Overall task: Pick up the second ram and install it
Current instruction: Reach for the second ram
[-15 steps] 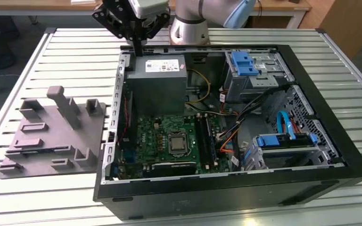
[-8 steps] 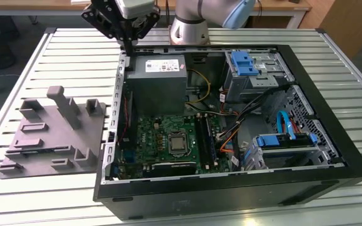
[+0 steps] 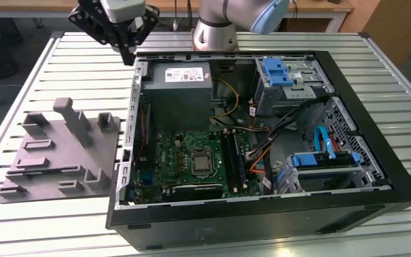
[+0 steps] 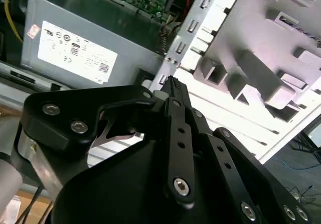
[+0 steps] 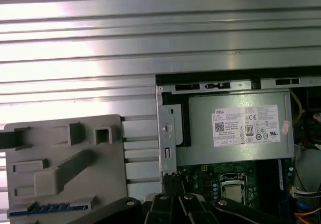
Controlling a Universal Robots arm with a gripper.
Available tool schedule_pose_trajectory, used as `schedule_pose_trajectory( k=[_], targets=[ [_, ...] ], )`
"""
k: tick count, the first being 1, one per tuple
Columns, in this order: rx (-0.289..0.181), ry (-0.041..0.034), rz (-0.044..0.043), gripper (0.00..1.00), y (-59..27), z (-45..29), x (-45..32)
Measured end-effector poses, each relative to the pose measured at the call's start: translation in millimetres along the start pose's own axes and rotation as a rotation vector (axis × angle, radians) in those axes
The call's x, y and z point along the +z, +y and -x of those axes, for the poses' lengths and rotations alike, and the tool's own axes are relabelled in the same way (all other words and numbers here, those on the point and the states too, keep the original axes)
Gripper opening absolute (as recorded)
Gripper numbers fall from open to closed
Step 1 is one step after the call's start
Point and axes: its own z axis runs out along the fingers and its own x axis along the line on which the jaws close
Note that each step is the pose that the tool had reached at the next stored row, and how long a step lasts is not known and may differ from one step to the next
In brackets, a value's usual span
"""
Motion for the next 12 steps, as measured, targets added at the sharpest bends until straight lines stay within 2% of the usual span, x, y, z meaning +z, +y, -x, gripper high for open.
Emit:
schedule_pose_trajectory(
  k=[5,12],
  targets=[
    [0.000,-0.0001,0.0001,0.10,-2.1,-22.8,7.8],
    [0.000,-0.0001,0.0001,0.10,-10.3,-54.3,11.9]
  ],
)
